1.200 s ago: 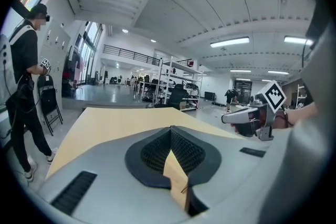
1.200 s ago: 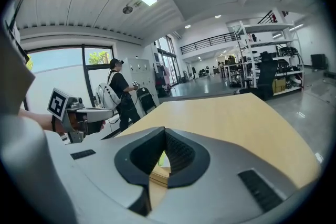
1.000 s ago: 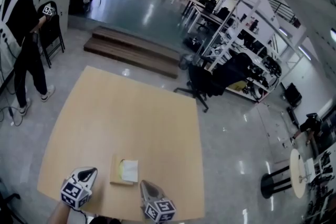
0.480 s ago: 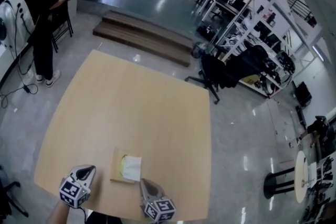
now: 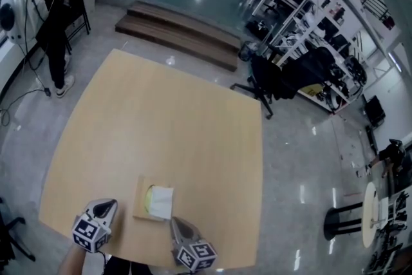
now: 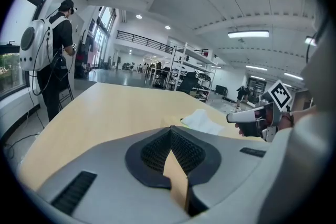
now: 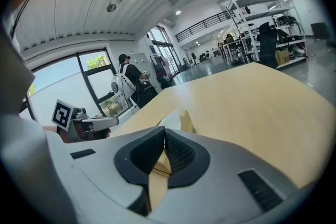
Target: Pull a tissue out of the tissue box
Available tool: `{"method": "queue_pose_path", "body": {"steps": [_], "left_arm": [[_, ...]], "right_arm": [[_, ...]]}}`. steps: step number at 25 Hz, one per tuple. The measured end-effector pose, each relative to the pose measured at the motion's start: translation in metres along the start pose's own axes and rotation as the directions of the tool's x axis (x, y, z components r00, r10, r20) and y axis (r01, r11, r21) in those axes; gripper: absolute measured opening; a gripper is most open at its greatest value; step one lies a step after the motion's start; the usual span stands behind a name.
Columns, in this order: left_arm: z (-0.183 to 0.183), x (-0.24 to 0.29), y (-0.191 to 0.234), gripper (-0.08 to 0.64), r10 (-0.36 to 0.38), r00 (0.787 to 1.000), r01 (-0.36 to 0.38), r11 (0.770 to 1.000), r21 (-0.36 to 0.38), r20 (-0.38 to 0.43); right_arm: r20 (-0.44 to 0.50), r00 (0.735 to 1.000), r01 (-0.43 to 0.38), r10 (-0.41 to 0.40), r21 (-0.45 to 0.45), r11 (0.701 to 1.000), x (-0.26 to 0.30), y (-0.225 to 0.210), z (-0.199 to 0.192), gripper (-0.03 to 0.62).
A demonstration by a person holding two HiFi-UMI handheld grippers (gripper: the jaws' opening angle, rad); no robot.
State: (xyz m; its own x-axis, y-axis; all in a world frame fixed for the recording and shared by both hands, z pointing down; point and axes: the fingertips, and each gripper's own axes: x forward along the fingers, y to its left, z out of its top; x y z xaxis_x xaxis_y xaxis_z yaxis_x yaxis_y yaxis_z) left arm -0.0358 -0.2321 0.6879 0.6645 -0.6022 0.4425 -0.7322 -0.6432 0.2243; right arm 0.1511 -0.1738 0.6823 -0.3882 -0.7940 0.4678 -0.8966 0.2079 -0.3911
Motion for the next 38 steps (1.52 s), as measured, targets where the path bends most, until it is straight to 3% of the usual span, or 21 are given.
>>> {"method": "queue_pose_path", "body": {"steps": [5, 11, 19, 23, 27, 31, 38], "left_arm": [[0.004, 0.003, 0.001, 0.006, -0.002, 1.0, 0.002, 1.0, -0.005, 0.0], [0.0, -0.002, 0.005, 0.006, 0.013, 1.0, -0.013, 1.0, -0.002, -0.005], [-0.011, 0.0, 0.013, 0.006, 0.014, 1.0, -0.014, 1.0, -0.009, -0.009], [-0.013, 0.001, 0.017, 0.006, 0.027, 1.0, -0.027, 1.0, -0.011, -0.01], [-0.013, -0.004, 0.019, 0.006, 0.034, 0.999, -0.034, 0.999, -0.013, -0.014], [-0.015, -0.004, 0.02, 0.006, 0.035, 0.999, -0.036, 0.999, -0.024, -0.021], [0.001, -0.01, 0.018, 0.006, 0.031, 1.0, -0.031, 0.999, -0.021, -0.007]], "right_arm": [[-0.003, 1.0, 0.025, -0.025, 0.013, 1.0, 0.007, -0.005, -0.001, 0.024], [-0.047, 0.998, 0.05, -0.049, 0.019, 0.999, 0.011, -0.01, -0.011, 0.183], [-0.053, 0.999, 0.011, -0.006, 0.105, 0.994, 0.023, -0.011, -0.018, 0.186], [-0.065, 0.998, 0.011, -0.005, 0.099, 0.995, 0.027, -0.013, -0.023, 0.186], [-0.081, 0.997, 0.018, -0.011, 0.077, 0.997, 0.025, -0.012, -0.027, 0.184], [-0.072, 0.996, 0.062, -0.058, 0.053, 0.997, 0.023, -0.015, -0.024, 0.036], [-0.06, 0.997, 0.058, -0.055, 0.049, 0.997, 0.019, -0.008, -0.014, 0.003]]}}
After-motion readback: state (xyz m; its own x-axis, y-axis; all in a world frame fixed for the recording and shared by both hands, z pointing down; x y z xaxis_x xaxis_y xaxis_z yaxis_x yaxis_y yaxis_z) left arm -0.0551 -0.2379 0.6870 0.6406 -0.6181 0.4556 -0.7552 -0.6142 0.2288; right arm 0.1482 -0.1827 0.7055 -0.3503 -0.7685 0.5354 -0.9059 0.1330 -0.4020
